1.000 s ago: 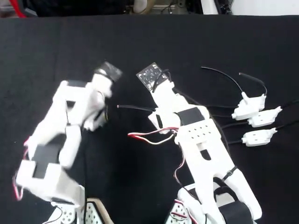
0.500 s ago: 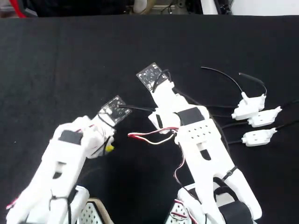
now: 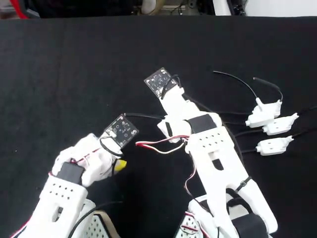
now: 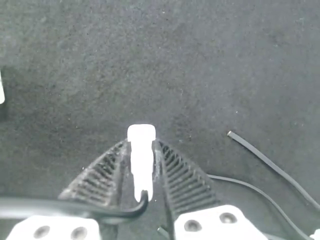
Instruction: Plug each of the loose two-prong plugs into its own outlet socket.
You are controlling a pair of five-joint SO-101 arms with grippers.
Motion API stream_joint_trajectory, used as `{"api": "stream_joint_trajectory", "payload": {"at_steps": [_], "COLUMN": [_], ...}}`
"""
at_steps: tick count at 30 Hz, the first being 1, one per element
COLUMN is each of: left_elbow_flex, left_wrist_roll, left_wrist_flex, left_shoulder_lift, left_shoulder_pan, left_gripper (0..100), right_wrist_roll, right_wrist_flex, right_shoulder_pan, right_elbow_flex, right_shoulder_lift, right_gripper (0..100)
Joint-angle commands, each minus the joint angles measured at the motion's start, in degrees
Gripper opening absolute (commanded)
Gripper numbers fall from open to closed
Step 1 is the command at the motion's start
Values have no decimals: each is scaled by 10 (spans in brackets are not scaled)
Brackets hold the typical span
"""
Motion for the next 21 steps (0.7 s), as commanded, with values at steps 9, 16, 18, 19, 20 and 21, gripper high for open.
{"api": "stream_joint_trajectory", "payload": {"at_steps": [9,16,18,19,20,21], "left_elbow_flex": [-105,-138,-141,-141,-142,-142], "left_wrist_roll": [24,16,3,-6,-12,-14], "left_wrist_flex": [-93,-87,-70,-69,-66,-66], "left_shoulder_lift": [302,366,363,362,363,363], "left_shoulder_pan": [-37,-41,-41,-41,-41,-43], "left_gripper": [270,245,244,230,208,180], "right_wrist_roll": [3,4,5,5,6,6], "right_wrist_flex": [-11,-11,-11,-11,-11,-11], "right_shoulder_pan": [8,8,8,8,8,8], "right_elbow_flex": [-3,-2,-2,-2,-2,-2], "right_shoulder_lift": [-13,-13,-13,-13,-13,-13], "right_gripper": [11,11,11,11,11,11]}}
